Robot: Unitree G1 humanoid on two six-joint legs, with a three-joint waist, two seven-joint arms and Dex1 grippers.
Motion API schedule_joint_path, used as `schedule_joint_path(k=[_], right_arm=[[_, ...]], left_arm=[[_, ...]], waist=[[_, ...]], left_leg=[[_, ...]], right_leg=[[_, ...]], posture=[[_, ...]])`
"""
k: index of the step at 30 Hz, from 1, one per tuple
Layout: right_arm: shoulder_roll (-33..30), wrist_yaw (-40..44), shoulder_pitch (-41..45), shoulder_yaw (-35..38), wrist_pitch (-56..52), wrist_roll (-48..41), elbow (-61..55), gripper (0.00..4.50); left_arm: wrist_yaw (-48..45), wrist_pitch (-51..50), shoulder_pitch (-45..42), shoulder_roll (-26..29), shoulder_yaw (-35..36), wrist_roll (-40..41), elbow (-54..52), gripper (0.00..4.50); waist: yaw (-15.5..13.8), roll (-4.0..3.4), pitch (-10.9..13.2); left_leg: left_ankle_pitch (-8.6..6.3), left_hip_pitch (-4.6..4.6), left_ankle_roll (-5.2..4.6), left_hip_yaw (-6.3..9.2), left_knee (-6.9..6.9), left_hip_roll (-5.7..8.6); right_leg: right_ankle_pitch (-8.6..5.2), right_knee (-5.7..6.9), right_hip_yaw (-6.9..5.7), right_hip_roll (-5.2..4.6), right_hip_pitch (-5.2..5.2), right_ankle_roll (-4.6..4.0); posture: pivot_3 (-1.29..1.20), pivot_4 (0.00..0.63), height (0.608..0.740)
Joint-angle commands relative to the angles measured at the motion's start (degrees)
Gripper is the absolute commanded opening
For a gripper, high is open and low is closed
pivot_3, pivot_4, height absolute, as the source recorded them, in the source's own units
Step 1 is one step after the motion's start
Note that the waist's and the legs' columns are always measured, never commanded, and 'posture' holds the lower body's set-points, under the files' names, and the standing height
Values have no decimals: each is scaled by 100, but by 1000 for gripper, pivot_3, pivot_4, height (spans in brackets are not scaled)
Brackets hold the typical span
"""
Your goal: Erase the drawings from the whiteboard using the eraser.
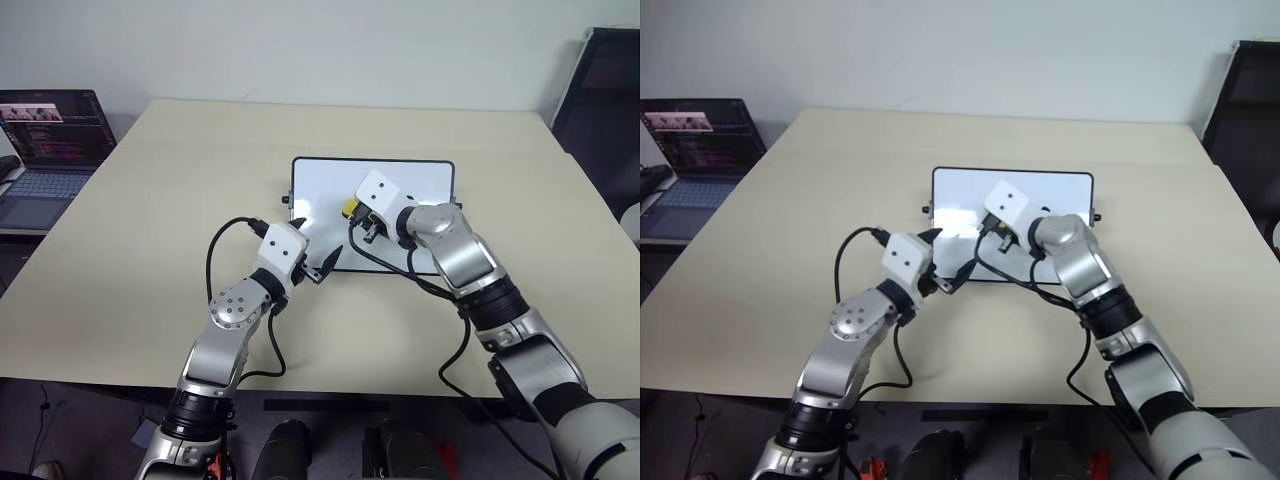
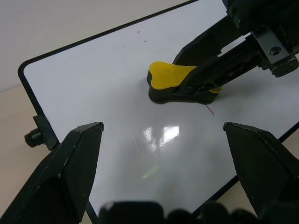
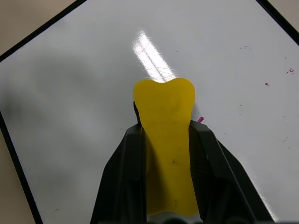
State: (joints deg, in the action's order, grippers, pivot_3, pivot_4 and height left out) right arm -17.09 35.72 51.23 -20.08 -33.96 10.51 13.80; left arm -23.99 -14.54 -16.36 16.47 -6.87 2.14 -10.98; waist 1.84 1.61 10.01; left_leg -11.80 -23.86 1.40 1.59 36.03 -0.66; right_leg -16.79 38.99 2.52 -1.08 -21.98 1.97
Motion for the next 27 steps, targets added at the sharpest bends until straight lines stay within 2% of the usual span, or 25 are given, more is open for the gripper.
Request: schedule_joint_path(k=[1, 8, 15, 22, 27], right_arm=[[-375, 32, 93, 114, 155, 153, 109, 941], [-958, 127, -81, 202, 209, 155, 95, 941], [-1148, 133, -221, 230, 198, 129, -28, 941], [-977, 82, -235, 165, 76, 98, -171, 941], [-455, -7, -89, -42, 67, 78, -74, 941]], left_arm=[[63, 56, -17, -32, 3, -19, -240, 4500], [31, 85, -99, -51, -32, 5, -140, 4500], [-18, 126, -190, -46, -14, 15, -22, 4500], [-67, 154, -248, -52, -15, 18, 48, 4500], [-79, 188, -275, -39, -1, 21, 100, 4500]], waist=[[-11, 0, 0], [-41, 1, 0], [-41, 2, -1], [-38, 2, -1], [20, 1, -1]], left_leg=[[0, 0, 0, 0, 1, 1], [0, 3, 0, 7, 4, 6], [1, 8, -1, 10, 5, 6], [1, 8, -1, 11, 5, 6], [1, 10, -1, 9, 4, 1]], right_leg=[[0, 0, 0, 0, 2, 0], [0, -4, -5, -1, 13, 2], [0, -4, -7, -1, 21, 2], [0, -5, -7, -1, 22, 2], [0, -4, -4, -1, 21, 2]], posture=[[0, 150, 740], [0, 150, 740], [0, 150, 740], [0, 150, 740], [0, 150, 740]])
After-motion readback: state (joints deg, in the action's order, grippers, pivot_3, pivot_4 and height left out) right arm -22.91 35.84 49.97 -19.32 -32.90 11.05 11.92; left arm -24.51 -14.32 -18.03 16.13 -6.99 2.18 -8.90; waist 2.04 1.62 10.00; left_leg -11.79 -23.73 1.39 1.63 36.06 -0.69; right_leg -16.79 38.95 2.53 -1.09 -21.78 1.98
